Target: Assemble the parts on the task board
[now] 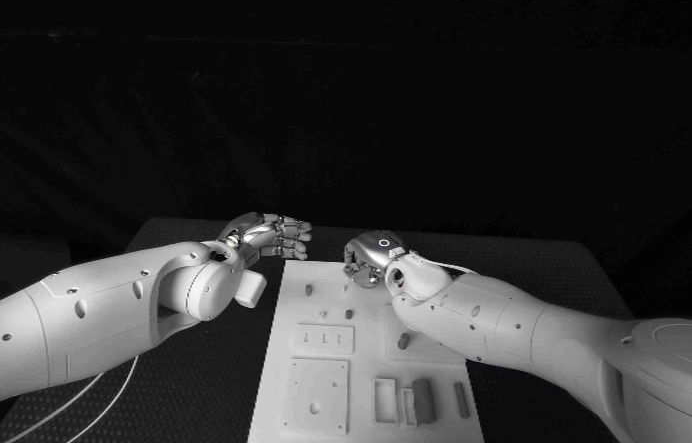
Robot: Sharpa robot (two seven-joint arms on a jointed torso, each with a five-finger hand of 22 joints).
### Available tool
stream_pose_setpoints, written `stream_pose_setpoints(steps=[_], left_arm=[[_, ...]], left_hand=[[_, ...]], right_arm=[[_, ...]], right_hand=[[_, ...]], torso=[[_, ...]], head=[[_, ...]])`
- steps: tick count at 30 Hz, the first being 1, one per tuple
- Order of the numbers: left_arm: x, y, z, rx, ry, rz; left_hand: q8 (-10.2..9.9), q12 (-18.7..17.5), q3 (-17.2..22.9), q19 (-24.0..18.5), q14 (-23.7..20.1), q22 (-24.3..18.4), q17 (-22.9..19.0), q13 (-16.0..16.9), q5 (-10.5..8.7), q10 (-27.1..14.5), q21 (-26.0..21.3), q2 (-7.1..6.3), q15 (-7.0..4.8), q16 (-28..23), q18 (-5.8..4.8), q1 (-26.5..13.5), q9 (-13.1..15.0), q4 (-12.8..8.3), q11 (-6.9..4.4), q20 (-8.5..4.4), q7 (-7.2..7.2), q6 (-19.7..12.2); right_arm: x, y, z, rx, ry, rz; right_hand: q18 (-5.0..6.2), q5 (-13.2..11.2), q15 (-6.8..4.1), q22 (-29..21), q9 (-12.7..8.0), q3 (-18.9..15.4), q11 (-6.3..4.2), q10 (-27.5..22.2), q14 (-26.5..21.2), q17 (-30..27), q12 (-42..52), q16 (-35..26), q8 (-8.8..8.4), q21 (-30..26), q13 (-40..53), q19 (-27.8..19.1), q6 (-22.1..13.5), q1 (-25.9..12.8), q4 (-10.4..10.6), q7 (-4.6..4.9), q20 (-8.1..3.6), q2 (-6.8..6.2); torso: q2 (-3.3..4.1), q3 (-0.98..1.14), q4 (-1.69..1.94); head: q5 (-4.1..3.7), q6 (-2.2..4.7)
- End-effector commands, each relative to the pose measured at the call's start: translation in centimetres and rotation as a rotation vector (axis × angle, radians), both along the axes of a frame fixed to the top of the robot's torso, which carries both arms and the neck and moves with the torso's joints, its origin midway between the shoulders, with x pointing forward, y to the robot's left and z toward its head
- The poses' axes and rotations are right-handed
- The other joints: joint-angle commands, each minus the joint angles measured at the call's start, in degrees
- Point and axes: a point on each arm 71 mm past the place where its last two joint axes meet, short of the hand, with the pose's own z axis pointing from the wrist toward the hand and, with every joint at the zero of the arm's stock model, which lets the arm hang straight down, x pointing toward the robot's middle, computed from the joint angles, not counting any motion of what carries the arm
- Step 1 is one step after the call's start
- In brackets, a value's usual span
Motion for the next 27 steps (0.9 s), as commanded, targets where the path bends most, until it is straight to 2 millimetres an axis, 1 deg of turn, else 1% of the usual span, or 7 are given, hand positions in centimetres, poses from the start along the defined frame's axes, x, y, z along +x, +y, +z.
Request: stream_pose_setpoints(steps=[1,3,8,15,18,24,27], left_arm=[[0.03,-0.16,0.27,-0.001,-0.018,-0.006],[0.03,-0.16,0.28,-0.001,-0.018,-0.006],[0.04,-0.11,0.33,-0.001,-0.019,-0.005],[0.10,-0.05,0.34,0.000,-0.019,-0.004],[0.12,-0.06,0.33,0.000,-0.019,-0.003],[0.14,-0.06,0.33,0.000,-0.020,-0.003],[0.14,-0.05,0.33,0.000,-0.020,-0.003]], left_hand=[[0.0,-0.4,0.0,-0.1,0.1,0.1,0.1,0.1,0.38,0.3,-0.2,0.01,0.16,-0.3,0.94,-0.4,-0.1,-0.4,0.03,0.40,0.06,-0.2],[0.0,-0.4,0.0,-0.1,0.1,0.1,0.1,0.1,0.38,0.3,-0.2,0.01,0.17,-0.3,0.94,-0.5,-0.1,-0.5,0.03,0.40,0.06,-0.2],[0.0,-0.4,0.0,-0.1,0.1,0.1,0.2,0.1,0.38,0.3,-0.2,0.01,0.17,-0.4,0.95,-0.5,-0.1,-0.5,0.03,0.41,0.06,-0.2],[0.0,-0.4,0.1,-0.1,0.1,0.1,0.2,0.1,0.38,0.3,-0.2,-0.01,0.18,-0.4,0.95,-0.5,-0.1,-0.5,0.03,0.42,0.06,-0.2],[0.0,-0.4,0.1,-0.1,0.1,0.1,0.2,0.1,0.38,0.3,-0.2,-0.01,0.18,-0.4,0.95,-0.5,-0.1,-0.5,0.04,0.42,0.06,-0.2],[0.0,-0.5,0.1,-0.1,0.1,0.2,0.3,0.1,0.38,0.3,-0.3,-0.01,0.18,-0.5,0.96,-0.6,-0.1,-0.6,0.04,0.43,0.06,-0.2],[0.0,-0.5,0.2,-0.1,0.1,0.2,0.3,0.1,0.38,0.4,-0.3,-0.01,0.18,-0.5,0.96,-0.6,-0.1,-0.6,0.04,0.43,0.06,-0.2]], right_arm=[[0.01,-0.28,-0.56,-0.038,0.028,-0.014],[0.01,-0.28,-0.59,-0.040,0.032,-0.014],[0.04,-0.38,-0.71,-0.050,0.045,-0.015],[0.05,-0.68,-0.83,-0.058,0.056,-0.018],[0.00,-0.67,-0.87,-0.060,0.061,-0.015],[-0.05,-0.56,-0.90,-0.061,0.064,-0.011],[-0.04,-0.60,-0.91,-0.061,0.064,-0.012]], right_hand=[[3.52,0.4,-0.35,1.2,0.0,0.3,0.04,0.5,0.2,0.1,-0.4,0.3,0.11,0.2,0.1,0.1,0.8,0.7,-0.1,0.60,-0.28,-0.06],[3.52,0.4,-0.35,1.2,0.0,0.3,0.04,0.5,0.2,0.1,-0.4,0.3,0.11,0.3,0.1,0.1,0.8,0.7,-0.1,0.60,-0.27,-0.07],[3.52,0.4,-0.34,1.2,0.0,0.4,0.04,0.5,0.2,0.1,-0.4,0.3,0.09,0.3,0.1,0.1,0.8,0.7,-0.1,0.61,-0.26,-0.07],[3.52,0.4,-0.33,1.2,0.0,0.4,0.05,0.5,0.2,0.1,-0.5,0.3,0.07,0.3,0.1,0.1,0.8,0.7,-0.1,0.61,-0.25,-0.11],[3.52,0.4,-0.33,1.2,0.0,0.4,0.05,0.5,0.1,0.1,-0.5,0.3,0.06,0.3,0.1,0.1,0.8,0.7,-0.1,0.62,-0.24,-0.13],[3.52,0.4,-0.31,1.2,0.0,0.4,0.06,0.6,0.1,0.1,-0.5,0.3,0.05,0.3,0.1,0.1,0.8,0.6,-0.1,0.63,-0.22,-0.13],[3.52,0.4,-0.31,1.2,0.0,0.4,0.06,0.6,0.1,0.1,-0.5,0.3,0.04,0.3,0.1,0.1,0.8,0.6,-0.1,0.63,-0.21,-0.12]], torso=[[0.05,0.00,0.01],[0.08,0.01,0.03],[0.06,-0.05,0.03],[0.09,-0.02,-0.05],[0.05,-0.06,-0.08],[0.07,-0.01,-0.02],[0.07,-0.02,-0.01]], head=[[-0.02,-0.06],[-0.02,-0.08],[-0.04,-0.19],[0.01,-0.32],[0.00,-0.41],[-0.05,-0.45],[-0.03,-0.53]])
